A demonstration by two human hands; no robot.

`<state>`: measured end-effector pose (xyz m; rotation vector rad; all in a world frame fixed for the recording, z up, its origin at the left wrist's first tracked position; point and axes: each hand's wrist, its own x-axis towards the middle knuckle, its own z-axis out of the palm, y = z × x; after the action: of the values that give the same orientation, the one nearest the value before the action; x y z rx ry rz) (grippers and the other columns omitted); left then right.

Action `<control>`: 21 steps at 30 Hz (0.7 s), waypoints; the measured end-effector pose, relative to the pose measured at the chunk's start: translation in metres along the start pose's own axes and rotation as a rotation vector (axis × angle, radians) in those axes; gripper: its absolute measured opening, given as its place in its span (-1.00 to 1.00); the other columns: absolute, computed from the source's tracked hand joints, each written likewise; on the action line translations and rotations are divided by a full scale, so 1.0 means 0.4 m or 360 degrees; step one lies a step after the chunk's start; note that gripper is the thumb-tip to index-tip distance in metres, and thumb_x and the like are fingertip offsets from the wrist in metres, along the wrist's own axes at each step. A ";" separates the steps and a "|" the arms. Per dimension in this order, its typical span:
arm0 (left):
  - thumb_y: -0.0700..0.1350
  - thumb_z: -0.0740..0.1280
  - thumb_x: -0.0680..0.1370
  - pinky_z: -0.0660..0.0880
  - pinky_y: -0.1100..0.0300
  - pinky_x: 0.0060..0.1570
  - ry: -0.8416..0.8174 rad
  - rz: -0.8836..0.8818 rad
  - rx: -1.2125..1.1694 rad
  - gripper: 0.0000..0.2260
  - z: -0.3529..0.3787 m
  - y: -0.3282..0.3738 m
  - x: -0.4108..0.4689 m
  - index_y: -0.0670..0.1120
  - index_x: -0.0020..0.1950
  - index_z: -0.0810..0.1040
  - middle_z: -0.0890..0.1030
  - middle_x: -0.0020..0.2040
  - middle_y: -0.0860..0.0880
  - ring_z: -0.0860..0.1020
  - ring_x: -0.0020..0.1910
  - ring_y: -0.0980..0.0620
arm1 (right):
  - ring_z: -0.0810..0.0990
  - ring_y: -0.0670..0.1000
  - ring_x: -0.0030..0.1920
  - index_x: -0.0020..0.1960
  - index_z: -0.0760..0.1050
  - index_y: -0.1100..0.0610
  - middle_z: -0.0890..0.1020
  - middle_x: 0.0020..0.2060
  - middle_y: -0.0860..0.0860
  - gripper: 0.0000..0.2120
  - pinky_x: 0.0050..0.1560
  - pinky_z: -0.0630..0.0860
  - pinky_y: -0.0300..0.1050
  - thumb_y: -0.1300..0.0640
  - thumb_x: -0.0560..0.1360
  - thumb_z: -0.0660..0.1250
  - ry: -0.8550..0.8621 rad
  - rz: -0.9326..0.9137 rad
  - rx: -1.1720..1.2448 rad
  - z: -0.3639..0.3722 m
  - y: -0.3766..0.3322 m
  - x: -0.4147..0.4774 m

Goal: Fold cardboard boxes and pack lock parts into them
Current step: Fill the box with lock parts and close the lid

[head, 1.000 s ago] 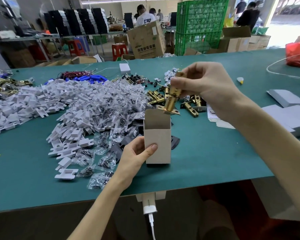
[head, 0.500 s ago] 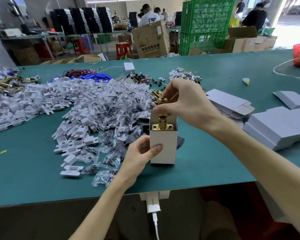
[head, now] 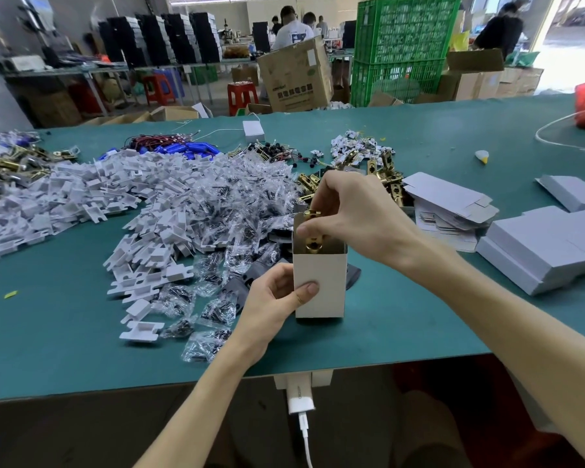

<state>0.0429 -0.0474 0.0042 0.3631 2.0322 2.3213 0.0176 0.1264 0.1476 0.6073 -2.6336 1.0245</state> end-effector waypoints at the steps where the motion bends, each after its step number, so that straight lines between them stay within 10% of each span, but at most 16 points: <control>1: -0.08 0.54 0.48 0.62 0.19 0.08 0.0001 -0.0002 0.0003 -0.68 0.000 0.000 0.000 -0.12 0.21 0.64 0.74 0.12 -0.06 0.70 0.14 -0.01 | 0.59 -0.06 -0.24 -0.13 0.56 0.11 0.64 -0.28 -0.03 -0.70 -0.26 0.51 -0.17 0.01 0.37 0.64 -0.0026 -0.0008 -0.0021 0.003 -0.001 -0.002; 12: -0.09 0.54 0.48 0.61 0.20 0.06 0.0001 -0.0014 0.0014 -0.69 0.001 -0.002 0.001 -0.14 0.18 0.63 0.74 0.10 -0.07 0.70 0.12 0.00 | 0.62 0.15 0.02 0.12 0.47 0.03 0.63 0.04 0.03 -0.84 -0.02 0.59 0.12 0.18 0.58 0.39 -0.0550 -0.0203 -0.0547 0.011 -0.018 -0.012; 21: -0.10 0.54 0.47 0.62 0.17 0.07 0.0020 -0.0022 0.0035 -0.71 0.003 -0.004 0.001 -0.13 0.15 0.64 0.74 0.09 -0.09 0.70 0.11 -0.02 | 0.38 0.02 -0.36 0.06 0.30 0.05 0.32 -0.26 -0.04 -0.86 -0.45 0.20 -0.08 0.25 0.63 0.23 -0.0485 -0.0182 -0.0903 0.029 -0.030 -0.020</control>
<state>0.0426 -0.0461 0.0027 0.3354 2.0605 2.3009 0.0293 0.1129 0.1431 0.8042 -2.9074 0.1294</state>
